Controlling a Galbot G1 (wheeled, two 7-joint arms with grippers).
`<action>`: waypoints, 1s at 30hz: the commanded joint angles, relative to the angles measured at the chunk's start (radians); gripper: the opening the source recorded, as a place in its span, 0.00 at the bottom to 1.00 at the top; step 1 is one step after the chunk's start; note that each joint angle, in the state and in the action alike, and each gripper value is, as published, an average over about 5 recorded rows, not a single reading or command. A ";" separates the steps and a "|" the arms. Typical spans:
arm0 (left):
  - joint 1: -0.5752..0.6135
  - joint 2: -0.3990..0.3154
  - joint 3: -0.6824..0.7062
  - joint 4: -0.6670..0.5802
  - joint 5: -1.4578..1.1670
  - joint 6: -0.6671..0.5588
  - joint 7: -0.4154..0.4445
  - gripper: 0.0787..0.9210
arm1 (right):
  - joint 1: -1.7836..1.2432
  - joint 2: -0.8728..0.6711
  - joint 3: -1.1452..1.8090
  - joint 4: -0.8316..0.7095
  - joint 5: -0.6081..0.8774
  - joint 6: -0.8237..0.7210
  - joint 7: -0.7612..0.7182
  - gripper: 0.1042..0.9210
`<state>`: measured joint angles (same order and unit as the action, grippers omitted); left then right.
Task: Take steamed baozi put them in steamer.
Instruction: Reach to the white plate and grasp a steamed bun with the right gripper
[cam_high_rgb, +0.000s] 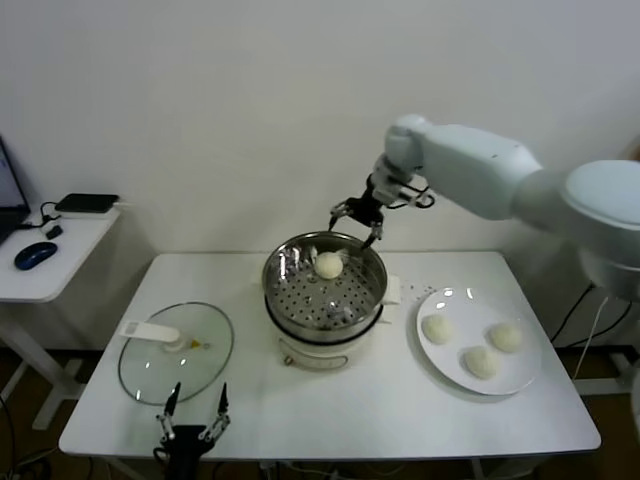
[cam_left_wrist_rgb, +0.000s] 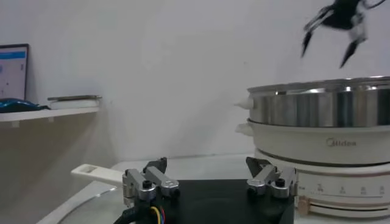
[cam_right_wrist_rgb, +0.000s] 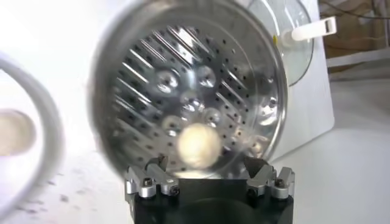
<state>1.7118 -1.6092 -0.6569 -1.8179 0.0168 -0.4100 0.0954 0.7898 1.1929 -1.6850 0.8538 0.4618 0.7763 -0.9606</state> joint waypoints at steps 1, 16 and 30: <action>0.000 -0.007 -0.003 0.003 -0.001 -0.001 0.000 0.88 | 0.203 -0.230 -0.328 0.246 0.389 -0.864 -0.051 0.88; -0.009 -0.002 -0.002 0.028 -0.001 -0.001 0.000 0.88 | -0.017 -0.369 -0.216 0.372 0.312 -1.058 0.052 0.88; -0.001 -0.006 -0.015 0.031 0.008 -0.005 0.001 0.88 | -0.336 -0.319 0.016 0.243 0.157 -1.077 0.089 0.88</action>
<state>1.7096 -1.6092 -0.6684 -1.7896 0.0236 -0.4141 0.0961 0.6360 0.8813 -1.7832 1.1377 0.6798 -0.2116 -0.8895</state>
